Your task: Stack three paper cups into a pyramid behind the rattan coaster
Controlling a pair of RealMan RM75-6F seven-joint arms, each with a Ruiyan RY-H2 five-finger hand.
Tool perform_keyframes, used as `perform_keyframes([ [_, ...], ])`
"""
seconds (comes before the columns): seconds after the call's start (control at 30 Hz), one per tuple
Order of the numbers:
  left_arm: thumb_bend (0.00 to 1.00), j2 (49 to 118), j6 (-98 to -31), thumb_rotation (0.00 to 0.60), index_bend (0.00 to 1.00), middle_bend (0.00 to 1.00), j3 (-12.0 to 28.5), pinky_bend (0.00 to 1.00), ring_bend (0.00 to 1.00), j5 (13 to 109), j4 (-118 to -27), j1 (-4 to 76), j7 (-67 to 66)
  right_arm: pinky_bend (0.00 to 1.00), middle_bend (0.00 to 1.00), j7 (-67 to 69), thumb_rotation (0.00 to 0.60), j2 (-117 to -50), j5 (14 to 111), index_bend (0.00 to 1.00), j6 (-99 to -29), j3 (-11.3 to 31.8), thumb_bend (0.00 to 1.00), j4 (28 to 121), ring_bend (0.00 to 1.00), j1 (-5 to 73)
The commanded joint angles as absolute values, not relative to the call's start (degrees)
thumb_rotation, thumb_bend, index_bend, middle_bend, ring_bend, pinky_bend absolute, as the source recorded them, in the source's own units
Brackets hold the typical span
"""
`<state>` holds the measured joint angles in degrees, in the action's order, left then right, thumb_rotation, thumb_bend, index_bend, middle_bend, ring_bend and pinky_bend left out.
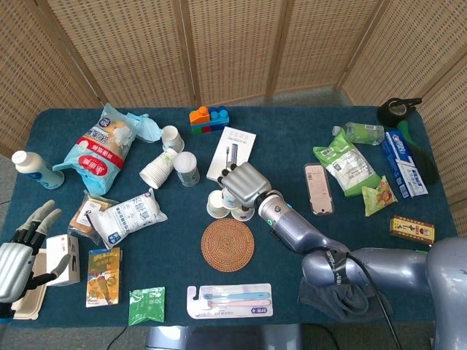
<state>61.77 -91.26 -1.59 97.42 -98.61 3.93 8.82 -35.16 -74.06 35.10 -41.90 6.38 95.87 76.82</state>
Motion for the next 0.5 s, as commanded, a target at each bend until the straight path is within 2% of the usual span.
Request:
perform_keyframes([
  [0.03,0.40,61.8,-91.2,0.599,0.05,0.00,-1.6,0.19,0.00,97.4,-98.5,4.0,9.0,0.55,0.29,-35.7,0.600,-74.2,34.7,0.43,-42.3,5.9,0.40,96.0,0.15,77.2],
  [0.5,0.40,62.0,-91.0,0.600,0.05,0.00,-1.7,0.19,0.00,97.4,-97.9,4.1,9.6,0.55,0.28,-37.0,0.600,-74.8,32.3,0.43,-43.5,4.6,0.40,96.7,0.15,79.2],
])
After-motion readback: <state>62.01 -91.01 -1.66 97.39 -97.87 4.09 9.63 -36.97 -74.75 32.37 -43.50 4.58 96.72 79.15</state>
